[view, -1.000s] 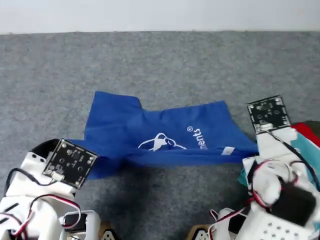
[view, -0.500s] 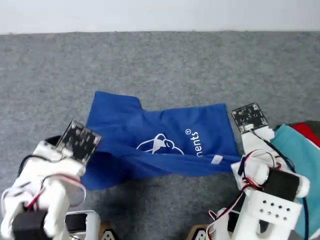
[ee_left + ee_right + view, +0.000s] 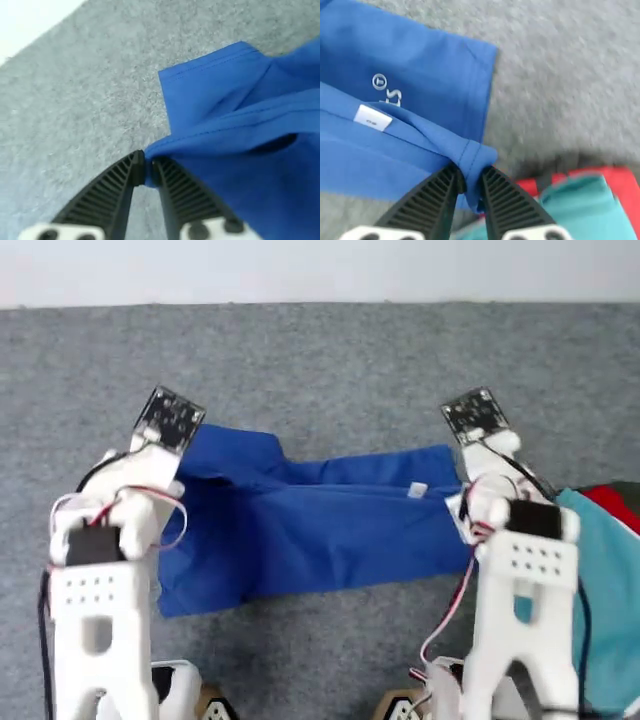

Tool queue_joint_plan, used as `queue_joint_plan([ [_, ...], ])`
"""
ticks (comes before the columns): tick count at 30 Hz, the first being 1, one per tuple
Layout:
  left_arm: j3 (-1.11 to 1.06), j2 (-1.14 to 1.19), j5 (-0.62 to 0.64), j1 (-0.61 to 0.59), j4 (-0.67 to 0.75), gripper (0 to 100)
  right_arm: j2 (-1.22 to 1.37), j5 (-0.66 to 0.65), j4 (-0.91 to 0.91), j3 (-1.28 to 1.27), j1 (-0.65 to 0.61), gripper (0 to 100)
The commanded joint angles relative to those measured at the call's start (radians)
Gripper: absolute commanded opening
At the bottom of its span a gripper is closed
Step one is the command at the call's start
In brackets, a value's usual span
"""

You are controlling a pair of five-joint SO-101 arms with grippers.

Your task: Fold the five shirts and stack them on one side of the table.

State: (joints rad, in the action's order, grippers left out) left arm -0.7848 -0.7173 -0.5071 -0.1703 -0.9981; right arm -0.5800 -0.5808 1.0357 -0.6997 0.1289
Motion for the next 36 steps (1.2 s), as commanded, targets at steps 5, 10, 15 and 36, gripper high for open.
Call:
queue_joint_plan([
  [5, 0.044, 0.290, 0.012, 0.003, 0.195, 1, 0.249, 0.014, -0.282, 0.012, -0.019, 1.0],
  [10, 0.163, 0.459, 0.025, 0.000, 0.201, 1, 0.358, 0.012, -0.378, 0.012, -0.018, 1.0],
  [15, 0.303, 0.585, 0.075, 0.000, 0.201, 1, 0.406, 0.008, -0.450, 0.014, -0.019, 1.0],
  [36, 0.455, 0.793, 0.130, 0.002, 0.196, 6, 0.881, 0.014, -0.265, 0.563, -0.024, 5.1],
])
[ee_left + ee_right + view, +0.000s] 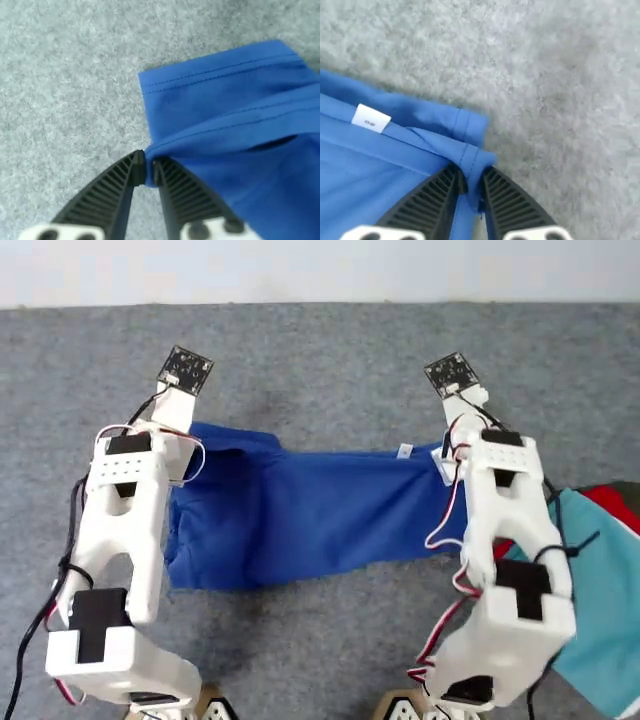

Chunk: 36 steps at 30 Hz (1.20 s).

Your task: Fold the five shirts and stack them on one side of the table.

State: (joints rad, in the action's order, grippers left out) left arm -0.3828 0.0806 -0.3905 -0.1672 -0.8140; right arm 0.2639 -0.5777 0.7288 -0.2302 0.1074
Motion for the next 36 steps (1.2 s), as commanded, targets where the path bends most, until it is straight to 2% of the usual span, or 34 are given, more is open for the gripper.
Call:
queue_joint_plan([
  [1, 0.059, -0.005, 0.015, -0.002, 0.012, 9, 0.067, 0.011, 0.067, 0.121, -0.002, 8.2],
  [3, 0.071, -0.005, 0.017, 0.000, 0.012, 13, 0.119, 0.011, 0.117, 0.173, -0.002, 14.6],
  [6, 0.113, -0.005, 0.035, 0.000, 0.015, 14, 0.186, 0.011, 0.183, 0.264, -0.002, 21.3],
  [11, 0.219, -0.005, 0.072, -0.003, -0.003, 14, 0.263, 0.011, 0.312, 0.422, -0.002, 22.5],
  [14, 0.266, -0.006, 0.071, 0.005, -0.187, 14, 0.265, 0.012, 0.435, 0.520, 0.005, 22.4],
  [18, 0.257, -0.006, 0.063, -0.006, -0.482, 14, 0.234, 0.098, 0.625, 0.660, 0.004, 22.5],
  [20, 0.243, -0.006, 0.064, -0.025, -0.569, 14, 0.229, 0.129, 0.671, 0.717, -0.001, 22.5],
  [24, 0.189, -0.006, 0.064, -0.023, -0.651, 14, 0.229, 0.138, 0.731, 0.772, -0.022, 22.6],
  [27, 0.131, -0.005, 0.068, -0.029, -0.574, 14, 0.225, 0.144, 0.756, 0.772, -0.035, 22.6],
  [32, -0.010, -0.005, 0.091, -0.017, -0.339, 14, 0.219, 0.146, 0.812, 0.787, -0.038, 22.5],
  [36, -0.021, -0.005, 0.143, -0.021, -0.278, 14, 0.219, 0.146, 0.823, 0.795, -0.039, 22.5],
])
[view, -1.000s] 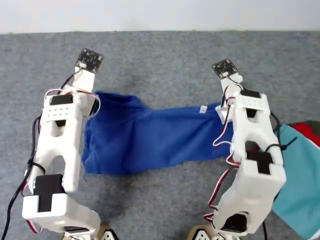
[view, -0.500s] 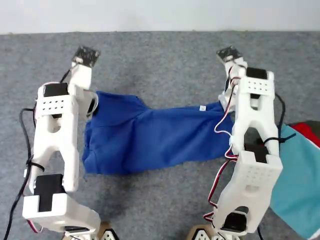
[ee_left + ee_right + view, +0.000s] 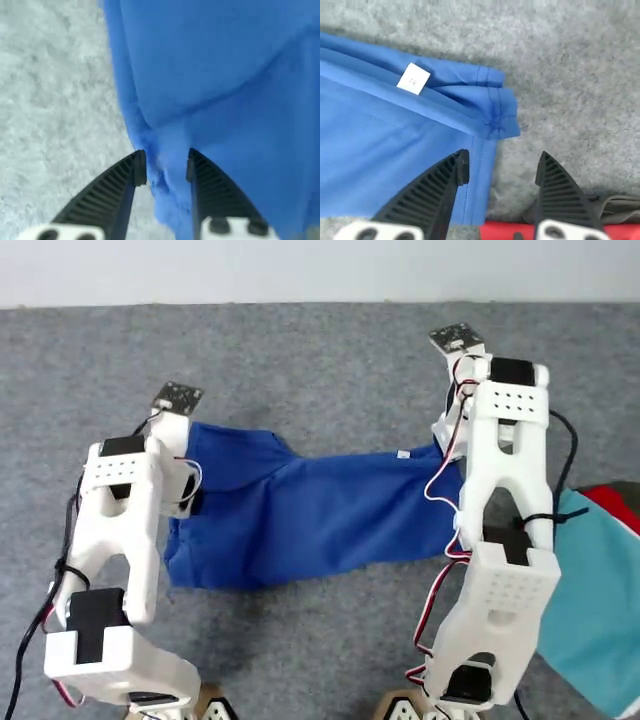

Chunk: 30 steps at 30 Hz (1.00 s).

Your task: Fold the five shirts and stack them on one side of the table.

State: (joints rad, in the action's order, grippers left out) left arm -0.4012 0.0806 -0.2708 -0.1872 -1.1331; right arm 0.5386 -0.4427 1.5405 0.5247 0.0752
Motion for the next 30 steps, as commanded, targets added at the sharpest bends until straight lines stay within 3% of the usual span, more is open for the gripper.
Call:
queue_joint_plan([
  [1, -0.004, -0.003, 0.023, 0.005, 0.041, 14, -0.056, 0.011, 0.013, 0.040, -0.008, 22.5],
  [12, 0.110, 0.239, 0.029, 0.006, 0.040, 12, -0.056, 0.011, 0.013, 0.040, -0.002, 22.4],
  [15, 0.170, 0.241, 0.029, 0.008, 0.037, 2, -0.054, 0.011, 0.013, 0.040, -0.002, 22.4],
  [21, 0.237, 0.203, 0.021, 0.006, -0.078, 1, -0.047, 0.011, 0.013, 0.038, -0.002, 22.4],
  [26, 0.242, 0.155, 0.012, 0.005, -0.087, 1, -0.047, 0.011, 0.013, 0.035, -0.008, 22.4],
  [30, 0.240, 0.163, -0.083, 0.005, -0.087, 1, -0.047, 0.011, 0.015, 0.035, -0.007, 22.4],
])
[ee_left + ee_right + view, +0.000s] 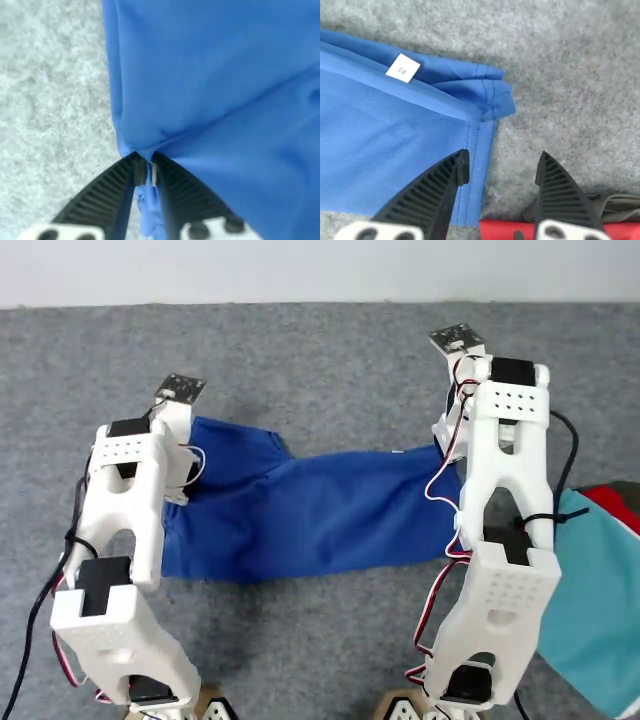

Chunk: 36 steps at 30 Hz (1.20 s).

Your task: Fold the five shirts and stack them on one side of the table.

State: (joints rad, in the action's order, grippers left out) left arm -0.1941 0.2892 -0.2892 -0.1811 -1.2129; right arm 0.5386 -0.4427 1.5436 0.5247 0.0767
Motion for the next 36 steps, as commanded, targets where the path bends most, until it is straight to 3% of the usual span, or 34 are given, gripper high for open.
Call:
queue_joint_plan([
  [1, 0.033, -0.041, -0.080, -0.006, -0.008, 1, -0.048, 0.011, 0.012, 0.035, -0.008, 22.5],
  [8, 0.134, -0.041, -0.054, -0.120, 0.018, 2, -0.054, -0.011, 0.024, 0.040, -0.004, 23.2],
  [16, 0.243, -0.041, -0.052, -0.126, -0.230, 8, -0.056, -0.060, 0.087, 0.040, 0.019, 25.3],
  [25, 0.240, -0.041, -0.051, -0.123, -0.282, 8, -0.044, -0.055, 0.137, 0.031, 0.022, 25.3],
  [31, 0.239, -0.043, -0.051, -0.018, -0.497, 8, -0.044, 0.023, 0.004, -0.061, 0.004, 25.3],
  [36, 0.231, -0.032, -0.006, 0.046, -0.494, 8, -0.045, 0.097, -0.145, -0.137, -0.085, 25.3],
])
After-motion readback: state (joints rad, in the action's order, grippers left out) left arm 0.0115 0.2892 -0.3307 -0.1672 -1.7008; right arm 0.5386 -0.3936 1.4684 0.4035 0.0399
